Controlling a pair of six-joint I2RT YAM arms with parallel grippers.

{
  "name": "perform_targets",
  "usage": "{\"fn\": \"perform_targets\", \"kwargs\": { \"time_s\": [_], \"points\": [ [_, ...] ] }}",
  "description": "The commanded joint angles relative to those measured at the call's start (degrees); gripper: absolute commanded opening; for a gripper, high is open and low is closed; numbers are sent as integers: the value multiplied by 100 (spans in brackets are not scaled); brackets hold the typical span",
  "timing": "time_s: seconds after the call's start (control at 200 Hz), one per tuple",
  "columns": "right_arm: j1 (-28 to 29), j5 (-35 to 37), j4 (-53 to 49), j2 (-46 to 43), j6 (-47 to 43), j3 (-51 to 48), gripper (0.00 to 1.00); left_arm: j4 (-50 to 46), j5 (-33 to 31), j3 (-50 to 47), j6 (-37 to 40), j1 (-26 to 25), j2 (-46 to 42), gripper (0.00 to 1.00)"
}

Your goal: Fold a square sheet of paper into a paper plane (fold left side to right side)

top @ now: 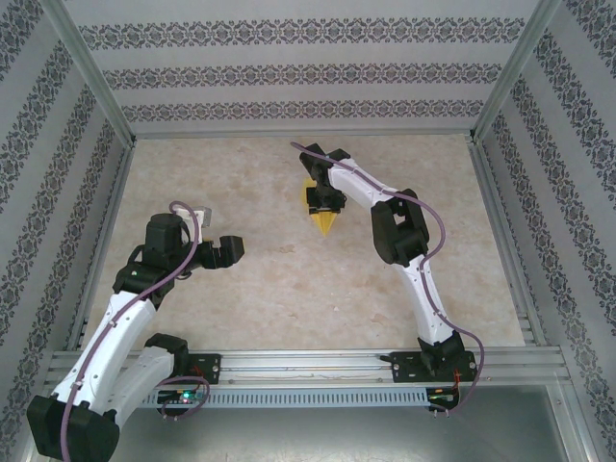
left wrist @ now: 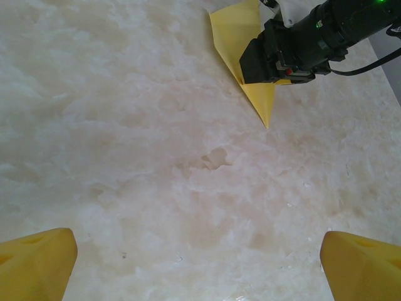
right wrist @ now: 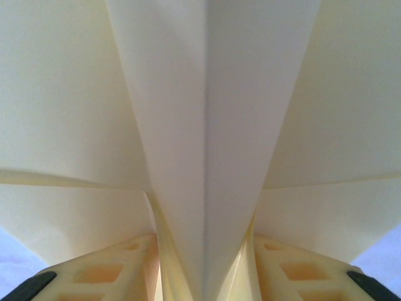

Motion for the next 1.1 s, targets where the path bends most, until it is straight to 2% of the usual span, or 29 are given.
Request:
{"fn": "perform_targets", "kwargs": {
  "time_s": [0.0,0.779,0.969,1.094],
  "points": [
    [65,123,-127,-289,-41,-89,40,74,-19,116,40,108,30,100],
    [153,230,54,-1046,-26,-722,44,207,-76,97,0,109,149,100],
    [268,528,215,-1590,-129,-1187,60,310,-219,94,-31,117,142,100],
    [314,591,555,-2290,-166,-1906,73,411,-553,31,-115,134,102,100]
  ]
}}
